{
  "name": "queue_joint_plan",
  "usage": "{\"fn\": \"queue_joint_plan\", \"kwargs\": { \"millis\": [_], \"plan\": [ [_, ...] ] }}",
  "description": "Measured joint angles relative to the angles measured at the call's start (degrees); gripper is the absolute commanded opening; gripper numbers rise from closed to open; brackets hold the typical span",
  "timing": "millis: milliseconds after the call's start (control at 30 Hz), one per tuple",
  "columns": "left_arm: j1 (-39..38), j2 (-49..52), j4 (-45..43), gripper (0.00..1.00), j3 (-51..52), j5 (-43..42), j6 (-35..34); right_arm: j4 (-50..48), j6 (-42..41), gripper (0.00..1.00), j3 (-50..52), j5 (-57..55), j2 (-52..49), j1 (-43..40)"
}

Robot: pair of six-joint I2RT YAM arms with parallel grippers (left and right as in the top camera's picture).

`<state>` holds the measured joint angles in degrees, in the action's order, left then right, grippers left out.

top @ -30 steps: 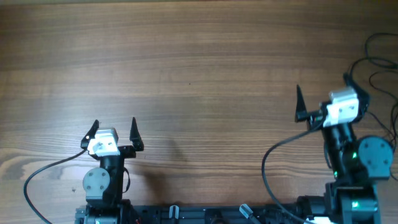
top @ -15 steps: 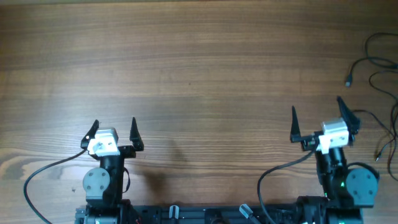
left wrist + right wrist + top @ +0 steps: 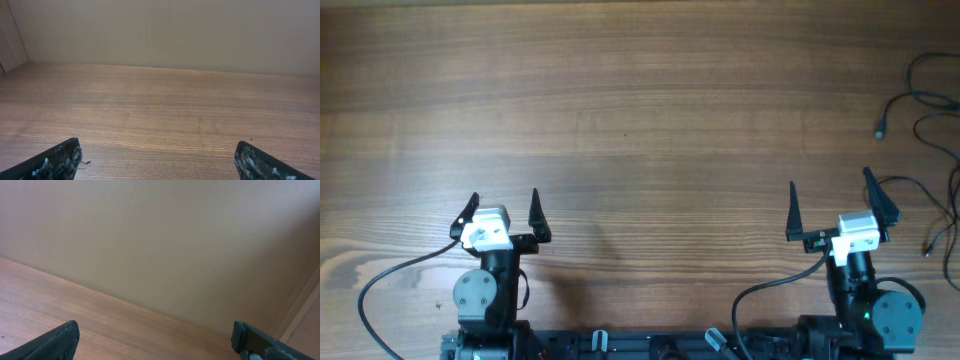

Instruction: Untangle cables

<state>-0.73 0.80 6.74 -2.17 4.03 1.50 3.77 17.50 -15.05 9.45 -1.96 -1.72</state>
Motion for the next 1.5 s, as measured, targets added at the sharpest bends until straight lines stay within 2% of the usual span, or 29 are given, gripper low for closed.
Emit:
{"fn": "queue_joint_plan", "kwargs": {
  "millis": [200,500,1033,1500],
  "plan": [
    [0.02,0.00,0.00,1.00,0.00,0.00,0.00,-0.24,0.00,1.00,0.17,0.00,0.70,0.00],
    [0.00,0.00,0.00,1.00,0.00,0.00,0.00,-9.79,-0.26,1.00,6.23,2.45,0.76,0.00],
    [0.00,0.00,0.00,1.00,0.00,0.00,0.00,-18.86,-1.49,1.00,12.92,3.21,0.81,0.00],
    [0.00,0.00,0.00,1.00,0.00,0.00,0.02,-19.26,-2.67,1.00,14.53,3.69,0.81,-1.57]
  ]
}}
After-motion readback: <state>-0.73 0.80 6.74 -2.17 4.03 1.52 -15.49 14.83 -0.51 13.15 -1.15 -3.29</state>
